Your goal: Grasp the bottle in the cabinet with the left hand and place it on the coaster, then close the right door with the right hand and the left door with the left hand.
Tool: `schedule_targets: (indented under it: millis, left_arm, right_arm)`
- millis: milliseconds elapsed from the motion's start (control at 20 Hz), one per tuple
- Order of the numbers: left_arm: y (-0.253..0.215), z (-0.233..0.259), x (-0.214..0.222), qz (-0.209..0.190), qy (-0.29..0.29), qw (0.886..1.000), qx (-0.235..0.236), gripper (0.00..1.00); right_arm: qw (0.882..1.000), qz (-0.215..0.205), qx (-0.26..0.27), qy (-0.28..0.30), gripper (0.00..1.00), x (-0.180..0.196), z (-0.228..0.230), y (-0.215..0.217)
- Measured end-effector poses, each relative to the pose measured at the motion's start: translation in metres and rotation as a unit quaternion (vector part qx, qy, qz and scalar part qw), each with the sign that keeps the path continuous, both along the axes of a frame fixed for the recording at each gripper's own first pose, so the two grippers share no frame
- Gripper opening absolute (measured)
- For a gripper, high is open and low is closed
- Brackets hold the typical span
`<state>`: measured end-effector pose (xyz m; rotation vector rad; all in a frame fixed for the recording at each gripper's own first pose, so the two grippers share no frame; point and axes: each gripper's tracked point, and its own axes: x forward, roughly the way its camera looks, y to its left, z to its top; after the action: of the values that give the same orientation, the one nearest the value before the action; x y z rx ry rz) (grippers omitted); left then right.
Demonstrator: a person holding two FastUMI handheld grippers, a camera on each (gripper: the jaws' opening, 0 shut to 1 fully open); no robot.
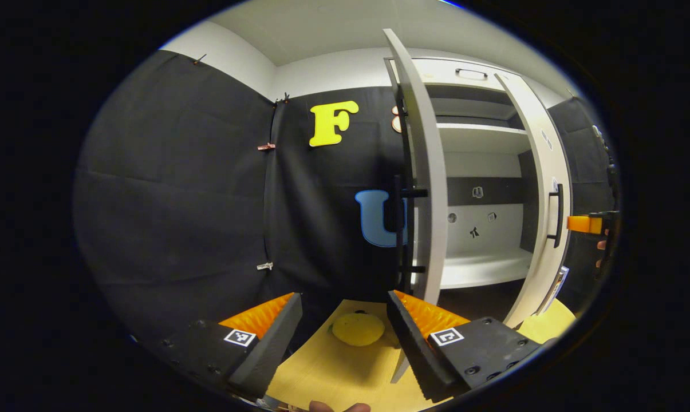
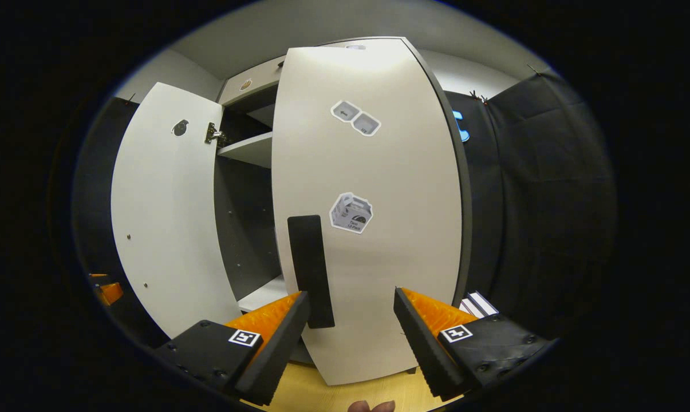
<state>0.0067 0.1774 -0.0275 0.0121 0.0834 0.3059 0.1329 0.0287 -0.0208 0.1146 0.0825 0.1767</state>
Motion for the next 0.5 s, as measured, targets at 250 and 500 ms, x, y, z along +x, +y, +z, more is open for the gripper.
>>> schedule_targets:
  millis: [250, 500]
  left_arm:
    - [0.018, 0.025, 0.041, -0.011, -0.023, 0.999, 0.022, 0.95]
    - [0.019, 0.031, 0.070, -0.027, -0.028, 0.999, 0.033, 0.94]
  right_arm:
    - [0.999, -0.036, -0.019, -0.008, 0.98, -0.031, 0.005, -0.029]
    - [0.997, -0.071, -0.026, -0.006, 0.98, -0.057, 0.008, -0.058]
